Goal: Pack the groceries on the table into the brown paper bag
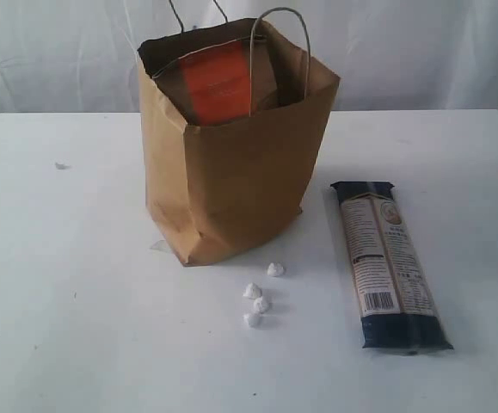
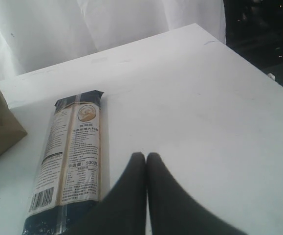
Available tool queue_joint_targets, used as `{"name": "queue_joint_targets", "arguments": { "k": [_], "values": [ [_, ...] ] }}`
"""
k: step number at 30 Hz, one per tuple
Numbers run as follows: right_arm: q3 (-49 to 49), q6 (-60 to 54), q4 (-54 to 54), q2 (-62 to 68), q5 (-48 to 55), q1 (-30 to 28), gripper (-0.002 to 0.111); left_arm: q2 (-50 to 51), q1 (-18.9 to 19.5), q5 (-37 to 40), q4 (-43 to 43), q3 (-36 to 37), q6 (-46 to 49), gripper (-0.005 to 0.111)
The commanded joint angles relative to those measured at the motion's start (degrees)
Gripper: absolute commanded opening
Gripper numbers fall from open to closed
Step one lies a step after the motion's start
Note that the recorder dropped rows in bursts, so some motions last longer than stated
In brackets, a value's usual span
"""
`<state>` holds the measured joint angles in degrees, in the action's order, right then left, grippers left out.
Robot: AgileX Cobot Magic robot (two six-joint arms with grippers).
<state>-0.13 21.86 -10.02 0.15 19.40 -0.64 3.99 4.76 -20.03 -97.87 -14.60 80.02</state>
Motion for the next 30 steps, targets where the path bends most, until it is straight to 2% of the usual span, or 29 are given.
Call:
{"name": "queue_joint_targets", "arguments": {
  "k": [1, 19, 21, 22, 24, 26, 28, 30],
  "values": [
    [0.1, -0.5, -0.1, -0.2, -0.1, 0.2, 0.000, -2.7, 0.1, 3.6, -2.1, 2.0, 0.9, 0.000],
    [0.1, -0.5, -0.1, -0.2, -0.1, 0.2, 0.000, -2.7, 0.1, 5.2, -2.1, 3.3, 0.9, 0.000],
    [0.1, -0.5, -0.1, -0.2, -0.1, 0.2, 0.000, -2.7, 0.1, 7.9, -1.4, 4.8, 7.0, 0.000],
    [0.1, -0.5, -0.1, -0.2, -0.1, 0.2, 0.000, -2.7, 0.5, 12.5, 7.6, 6.3, 12.7, 0.000],
    [0.1, -0.5, -0.1, -0.2, -0.1, 0.2, 0.000, -2.7, 1.5, 19.1, 26.4, 7.3, 8.7, 0.000],
    [0.1, -0.5, -0.1, -0.2, -0.1, 0.2, 0.000, -2.7, 2.6, 26.0, 46.8, 7.1, -7.5, 0.000],
    [0.1, -0.5, -0.1, -0.2, -0.1, 0.2, 0.000, -2.7, 3.6, 34.8, 65.7, 6.0, -32.5, 0.000],
    [0.1, -0.5, -0.1, -0.2, -0.1, 0.2, 0.000, -2.7, 4.2, 41.6, 77.2, 5.9, -55.8, 0.000]
  ]
}}
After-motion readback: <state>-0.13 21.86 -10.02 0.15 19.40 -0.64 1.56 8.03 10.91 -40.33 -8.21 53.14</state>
